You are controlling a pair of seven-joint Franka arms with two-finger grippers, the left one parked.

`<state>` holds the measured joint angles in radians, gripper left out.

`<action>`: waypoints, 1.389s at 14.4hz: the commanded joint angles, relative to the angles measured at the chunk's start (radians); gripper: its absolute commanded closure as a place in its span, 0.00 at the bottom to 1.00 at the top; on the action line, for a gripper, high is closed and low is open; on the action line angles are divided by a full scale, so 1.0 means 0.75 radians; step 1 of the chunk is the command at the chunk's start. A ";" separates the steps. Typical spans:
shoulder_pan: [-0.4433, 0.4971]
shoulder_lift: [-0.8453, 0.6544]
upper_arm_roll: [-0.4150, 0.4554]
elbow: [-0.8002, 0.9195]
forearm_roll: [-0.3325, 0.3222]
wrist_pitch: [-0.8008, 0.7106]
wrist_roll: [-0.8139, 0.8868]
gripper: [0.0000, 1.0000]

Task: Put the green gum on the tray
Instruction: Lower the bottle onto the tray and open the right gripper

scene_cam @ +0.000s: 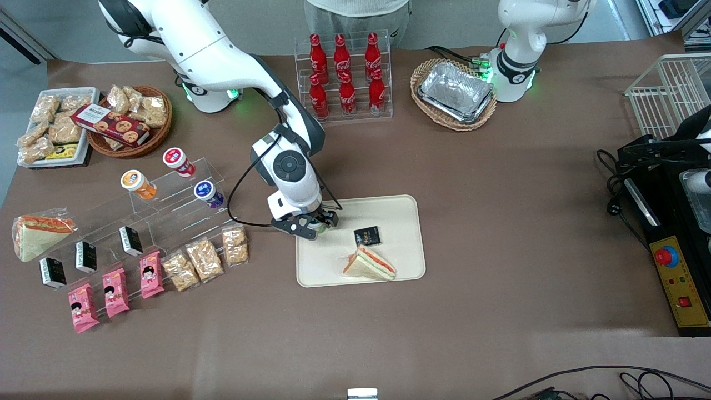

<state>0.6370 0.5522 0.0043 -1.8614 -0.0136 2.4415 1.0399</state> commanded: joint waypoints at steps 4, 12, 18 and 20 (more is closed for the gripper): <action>-0.045 -0.224 0.003 0.142 0.018 -0.440 -0.169 0.00; -0.166 -0.533 -0.008 0.484 0.190 -1.167 -0.578 0.00; -0.460 -0.754 0.000 0.349 0.174 -1.192 -0.966 0.00; -0.630 -0.769 0.000 0.344 0.174 -1.210 -1.209 0.00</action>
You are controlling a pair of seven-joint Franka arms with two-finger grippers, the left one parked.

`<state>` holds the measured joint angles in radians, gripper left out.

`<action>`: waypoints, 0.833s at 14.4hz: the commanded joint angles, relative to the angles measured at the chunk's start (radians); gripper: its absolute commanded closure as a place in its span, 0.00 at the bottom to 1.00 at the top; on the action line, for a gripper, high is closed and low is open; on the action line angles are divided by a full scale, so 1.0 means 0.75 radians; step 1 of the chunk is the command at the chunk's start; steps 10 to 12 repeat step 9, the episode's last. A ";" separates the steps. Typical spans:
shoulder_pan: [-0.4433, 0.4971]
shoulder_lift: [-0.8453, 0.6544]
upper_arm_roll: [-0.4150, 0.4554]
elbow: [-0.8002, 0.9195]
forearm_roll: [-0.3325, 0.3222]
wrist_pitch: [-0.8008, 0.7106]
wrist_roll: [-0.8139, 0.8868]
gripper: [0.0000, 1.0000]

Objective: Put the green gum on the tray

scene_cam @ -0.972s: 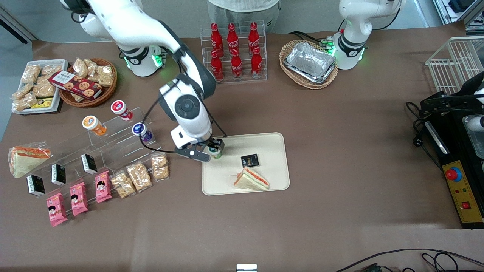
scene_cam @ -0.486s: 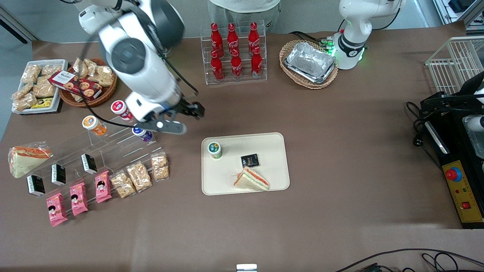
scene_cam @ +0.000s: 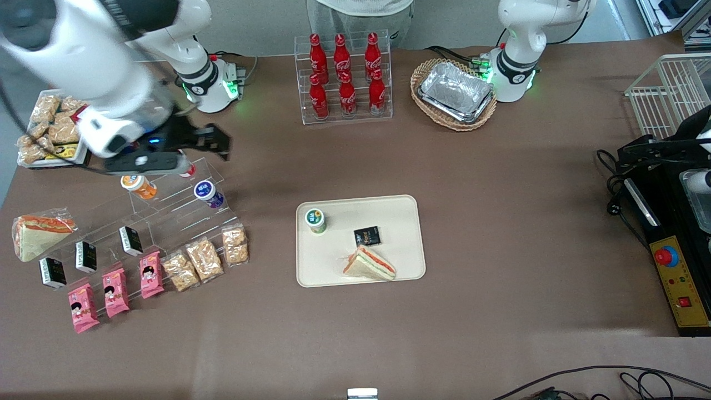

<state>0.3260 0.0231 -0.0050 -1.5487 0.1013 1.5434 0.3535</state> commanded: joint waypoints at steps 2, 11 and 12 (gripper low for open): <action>-0.330 -0.070 0.015 -0.072 0.020 -0.055 -0.430 0.00; -0.406 -0.066 0.005 -0.056 -0.016 -0.076 -0.492 0.00; -0.406 -0.066 0.005 -0.056 -0.016 -0.076 -0.492 0.00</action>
